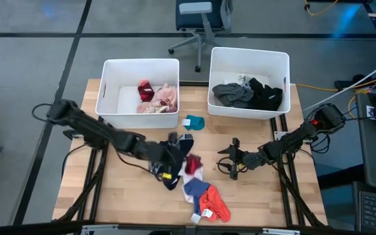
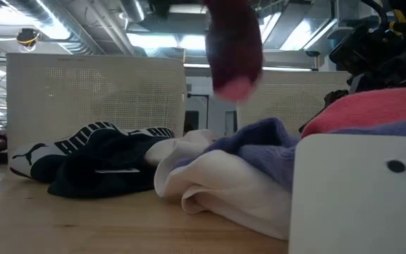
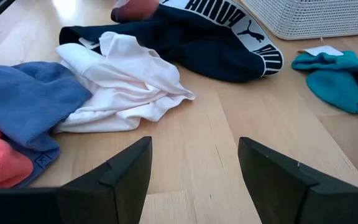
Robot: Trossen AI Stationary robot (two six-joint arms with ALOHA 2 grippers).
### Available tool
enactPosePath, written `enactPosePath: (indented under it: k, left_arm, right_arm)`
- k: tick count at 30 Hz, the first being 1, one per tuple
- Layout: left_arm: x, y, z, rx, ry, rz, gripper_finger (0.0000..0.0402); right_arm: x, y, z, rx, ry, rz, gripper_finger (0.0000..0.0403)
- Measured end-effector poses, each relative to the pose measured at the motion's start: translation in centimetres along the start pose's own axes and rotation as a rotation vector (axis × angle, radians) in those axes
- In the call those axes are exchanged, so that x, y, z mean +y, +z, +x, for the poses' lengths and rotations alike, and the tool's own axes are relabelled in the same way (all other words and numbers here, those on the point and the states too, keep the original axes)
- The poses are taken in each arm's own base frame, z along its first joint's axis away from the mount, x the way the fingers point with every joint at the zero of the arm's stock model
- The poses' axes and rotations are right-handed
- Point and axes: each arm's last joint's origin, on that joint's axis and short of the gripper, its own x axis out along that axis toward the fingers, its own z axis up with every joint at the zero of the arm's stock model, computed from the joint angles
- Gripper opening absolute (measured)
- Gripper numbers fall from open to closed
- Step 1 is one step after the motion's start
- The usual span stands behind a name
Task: Sort clothes
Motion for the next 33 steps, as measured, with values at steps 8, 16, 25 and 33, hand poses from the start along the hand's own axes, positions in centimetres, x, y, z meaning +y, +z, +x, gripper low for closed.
enactPosePath:
  k: [8,16,25,33]
  left_arm:
    - [4.8,3.9,-6.7,-0.157,0.400,0.028,0.0009]
    - [10.8,4.3,-10.3,-0.149,0.716,-0.016,0.0010]
    - [17.0,0.6,-10.3,0.086,0.932,-0.149,0.0010]
    - [19.5,-2.6,-10.1,0.252,1.026,-0.327,0.0010]
  right_arm:
    - [0.0,0.0,0.0,0.000,0.000,0.000,0.0238]
    - [0.0,0.0,0.0,0.001,0.000,0.000,0.0238]
    - [0.0,0.0,0.0,0.003,0.000,-0.001,0.0238]
    - [0.0,-0.2,0.0,0.017,0.003,0.000,0.0238]
